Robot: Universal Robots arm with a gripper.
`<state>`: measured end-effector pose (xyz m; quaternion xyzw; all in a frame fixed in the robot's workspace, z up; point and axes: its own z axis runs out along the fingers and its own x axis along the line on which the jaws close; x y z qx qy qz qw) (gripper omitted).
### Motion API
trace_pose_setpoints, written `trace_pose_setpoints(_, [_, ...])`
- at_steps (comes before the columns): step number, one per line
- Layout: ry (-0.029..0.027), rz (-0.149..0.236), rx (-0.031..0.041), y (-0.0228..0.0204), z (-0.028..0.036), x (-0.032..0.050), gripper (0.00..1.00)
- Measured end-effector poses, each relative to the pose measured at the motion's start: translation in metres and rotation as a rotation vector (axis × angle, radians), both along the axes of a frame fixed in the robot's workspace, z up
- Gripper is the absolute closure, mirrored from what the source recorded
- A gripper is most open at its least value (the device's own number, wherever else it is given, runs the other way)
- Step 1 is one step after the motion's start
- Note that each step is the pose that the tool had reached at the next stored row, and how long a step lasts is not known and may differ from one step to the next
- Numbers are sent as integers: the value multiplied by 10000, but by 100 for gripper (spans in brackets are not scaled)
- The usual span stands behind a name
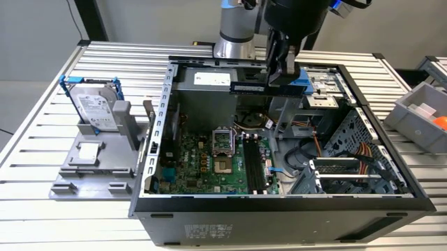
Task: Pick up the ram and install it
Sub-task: 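Pick up the ram and move it above insertion slot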
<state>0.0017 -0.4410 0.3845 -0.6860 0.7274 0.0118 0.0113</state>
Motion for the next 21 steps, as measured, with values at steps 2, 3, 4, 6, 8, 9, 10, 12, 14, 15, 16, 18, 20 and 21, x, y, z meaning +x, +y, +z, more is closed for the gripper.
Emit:
trace_pose_setpoints(2, [1, 0, 0, 0, 0, 28, 100])
trace_pose_setpoints(3, [1, 0, -1, 1, 0, 40, 100])
trace_pose_setpoints(4, [0, 0, -1, 1, 0, 49, 100])
trace_pose_setpoints(6, [0, 0, -1, 1, 0, 54, 100])
trace_pose_setpoints(8, [1, 0, 0, 0, 0, 58, 100])
trace_pose_setpoints(9, [0, 0, 0, 0, 0, 58, 100])
trace_pose_setpoints(10, [0, 1, 0, 0, 0, 60, 100])
trace_pose_setpoints(12, [0, 2, 0, 0, 0, 72, 100])
trace_pose_setpoints(14, [0, 0, 0, 0, 0, 80, 100])
trace_pose_setpoints(15, [0, -1, 0, -1, 0, 80, 100])
trace_pose_setpoints(16, [0, 0, 1, -1, 0, 83, 100])
trace_pose_setpoints(18, [1, 0, 0, -5, 0, 91, 100])
trace_pose_setpoints(20, [0, -1, 0, -8, 0, 98, 100])
trace_pose_setpoints(21, [0, -2, 0, -10, 0, 100, 100])
